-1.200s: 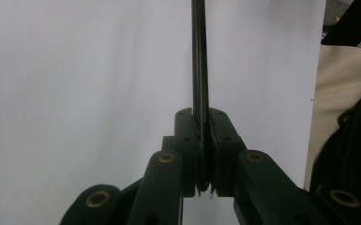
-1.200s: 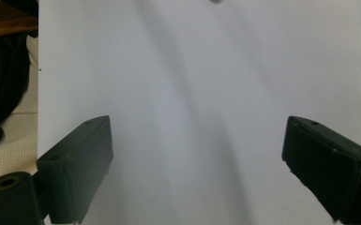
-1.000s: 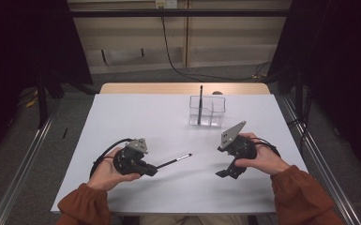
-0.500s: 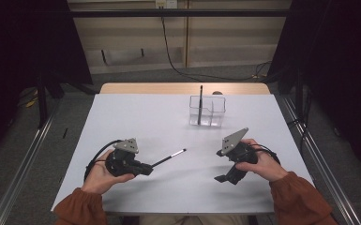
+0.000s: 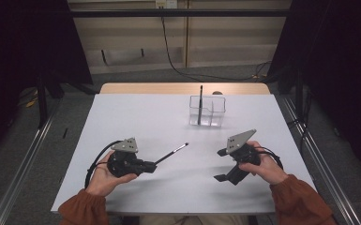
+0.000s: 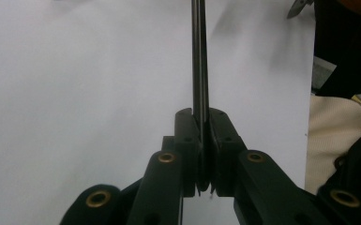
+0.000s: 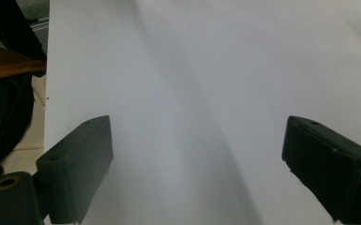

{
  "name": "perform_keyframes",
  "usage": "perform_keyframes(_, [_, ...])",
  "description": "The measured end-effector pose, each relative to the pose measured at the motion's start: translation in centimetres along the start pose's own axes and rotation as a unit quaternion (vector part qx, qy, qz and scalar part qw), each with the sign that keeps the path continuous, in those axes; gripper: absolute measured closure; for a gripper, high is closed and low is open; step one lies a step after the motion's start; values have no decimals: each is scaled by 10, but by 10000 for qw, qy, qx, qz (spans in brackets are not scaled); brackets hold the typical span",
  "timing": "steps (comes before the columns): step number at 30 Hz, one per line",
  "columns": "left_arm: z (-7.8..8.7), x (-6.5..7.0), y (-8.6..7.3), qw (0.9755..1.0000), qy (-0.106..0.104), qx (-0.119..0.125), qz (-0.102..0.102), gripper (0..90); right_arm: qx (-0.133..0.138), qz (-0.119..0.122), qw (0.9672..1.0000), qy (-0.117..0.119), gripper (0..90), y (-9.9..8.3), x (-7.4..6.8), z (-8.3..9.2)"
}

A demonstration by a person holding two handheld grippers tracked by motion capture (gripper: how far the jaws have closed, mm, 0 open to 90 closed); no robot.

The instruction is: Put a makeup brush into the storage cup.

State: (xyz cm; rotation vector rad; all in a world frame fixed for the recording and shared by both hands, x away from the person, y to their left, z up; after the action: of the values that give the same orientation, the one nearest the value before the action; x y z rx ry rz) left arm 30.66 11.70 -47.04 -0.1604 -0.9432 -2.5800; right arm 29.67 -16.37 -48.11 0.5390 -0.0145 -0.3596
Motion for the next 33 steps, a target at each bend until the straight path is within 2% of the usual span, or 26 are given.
perform_keyframes(3, [1,2,3,9999,-16,136,59,839,98,-6,10000,12,84,2,-2,0])
perform_keyframes(8, [0,5,7,9996,-16,280,16,839,212,-42,9998,-30,83,6,-3,-1])
perform_keyframes(14, [-3,6,10,9989,1,478,25,838,300,-57,9994,134,72,8,-6,-4])
perform_keyframes(18, [-4,7,14,9978,35,665,11,839,495,-78,9987,49,69,12,-5,-3])
perform_keyframes(23, [-5,8,18,9960,55,886,-37,838,1013,-175,9947,71,68,19,-5,3])
perform_keyframes(28, [-7,9,22,9941,69,1080,-44,839,1323,-224,9910,32,68,22,-3,4])
perform_keyframes(33, [-9,11,25,9919,100,1256,-130,838,1703,-264,9850,-3,68,27,-2,6])
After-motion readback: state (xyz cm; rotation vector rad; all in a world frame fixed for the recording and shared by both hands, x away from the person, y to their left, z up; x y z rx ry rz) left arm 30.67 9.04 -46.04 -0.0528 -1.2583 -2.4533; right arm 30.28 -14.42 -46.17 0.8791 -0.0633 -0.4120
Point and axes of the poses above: each handheld gripper's, and its own axes: z roughly backward along the jaws, y roughly out of its top, x roughly to its right, the point moved 7 cm from there along -z, roughly forward along the jaws, and after that the axes turned 13 degrees about -x, right-handed, at the moved point
